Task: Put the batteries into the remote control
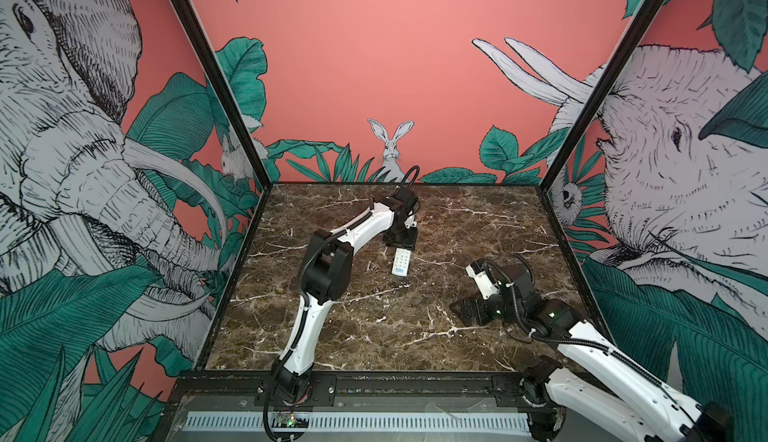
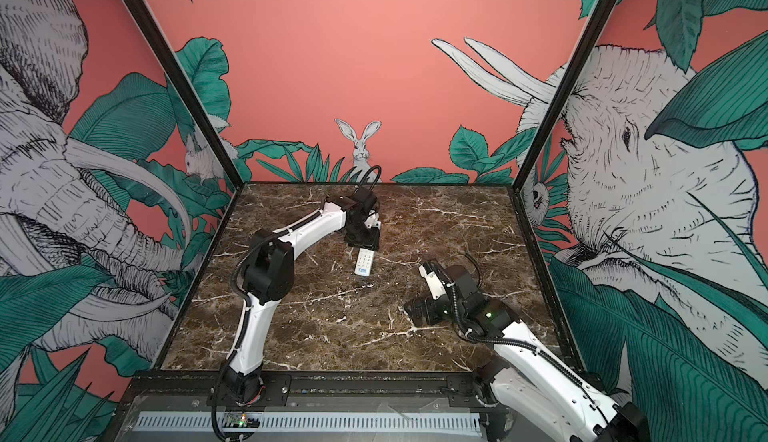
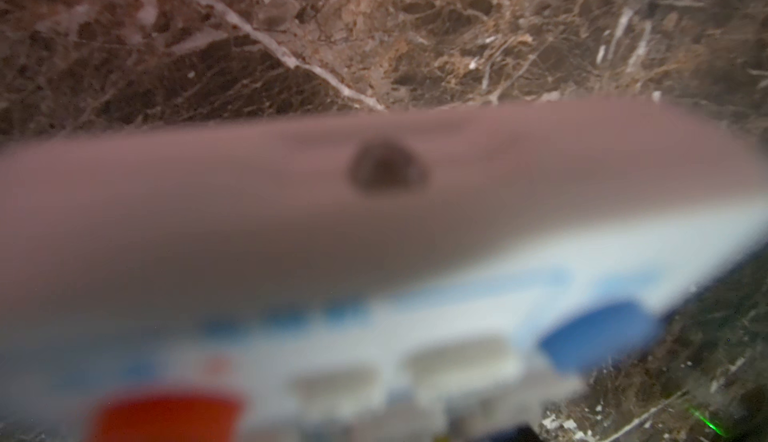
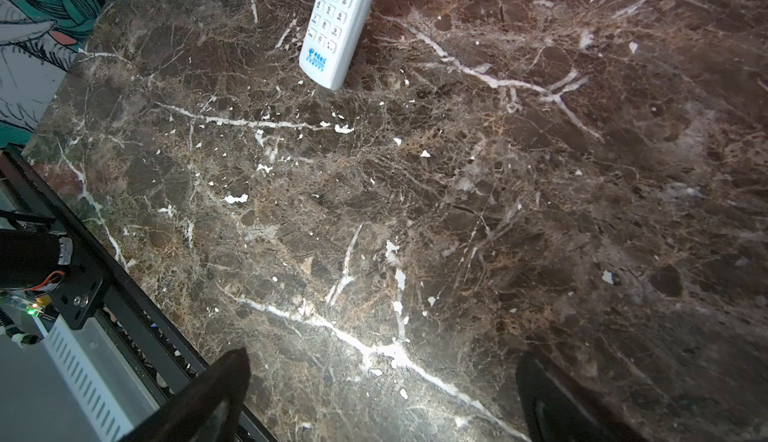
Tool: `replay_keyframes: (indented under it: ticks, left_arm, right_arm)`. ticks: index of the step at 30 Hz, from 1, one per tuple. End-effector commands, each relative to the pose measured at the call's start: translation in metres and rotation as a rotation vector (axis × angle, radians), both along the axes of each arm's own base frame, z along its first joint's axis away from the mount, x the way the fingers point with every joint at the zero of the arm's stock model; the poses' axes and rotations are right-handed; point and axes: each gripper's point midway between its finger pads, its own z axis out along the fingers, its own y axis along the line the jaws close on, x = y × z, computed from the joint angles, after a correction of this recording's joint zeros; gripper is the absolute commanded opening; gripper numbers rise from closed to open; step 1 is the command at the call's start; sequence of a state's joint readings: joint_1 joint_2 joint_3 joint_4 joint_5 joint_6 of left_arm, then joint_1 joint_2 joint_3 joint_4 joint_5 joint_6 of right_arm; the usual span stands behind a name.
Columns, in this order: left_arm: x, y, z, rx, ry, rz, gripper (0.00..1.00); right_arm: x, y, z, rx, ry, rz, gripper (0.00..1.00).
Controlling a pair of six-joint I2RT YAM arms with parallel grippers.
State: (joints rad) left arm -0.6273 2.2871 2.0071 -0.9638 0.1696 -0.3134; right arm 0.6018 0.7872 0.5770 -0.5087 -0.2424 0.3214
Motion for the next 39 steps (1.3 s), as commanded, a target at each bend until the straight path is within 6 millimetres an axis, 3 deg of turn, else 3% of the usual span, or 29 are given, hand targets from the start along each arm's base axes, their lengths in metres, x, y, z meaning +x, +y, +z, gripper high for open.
replay_keyframes:
  ticks: [1, 18, 27, 30, 33, 36, 39]
  left_arm:
    - [-0.008, 0.011, 0.007, 0.079, 0.026, -0.021, 0.36]
    - [-0.002, -0.018, -0.029, 0.059, -0.017, -0.031, 0.51]
    - [-0.006, -0.024, -0.039, 0.018, -0.017, -0.043, 0.64]
    - [-0.005, -0.020, -0.029, 0.011, -0.060, -0.043, 0.70]
    - [0.000, -0.011, 0.000, -0.014, -0.177, -0.040, 0.79]
    - [0.004, 0.007, 0.044, -0.034, -0.312, -0.037, 0.87]
    - [0.006, 0.042, 0.091, -0.006, -0.478, -0.009, 0.93]
  right_arm:
    - [-0.002, -0.002, 0.002, 0.002, -0.024, 0.004, 0.99]
    - [0.003, -0.004, 0.008, 0.017, -0.054, -0.029, 1.00]
    - [0.020, -0.019, 0.010, -0.062, -0.127, -0.107, 0.99]
    - [0.029, -0.027, 0.014, -0.107, -0.191, -0.129, 1.00]
    - [0.045, -0.041, 0.014, -0.188, -0.263, -0.191, 1.00]
    - [0.063, -0.042, 0.019, -0.226, -0.305, -0.213, 1.00]
    - [0.085, -0.043, 0.021, -0.311, -0.346, -0.226, 1.00]
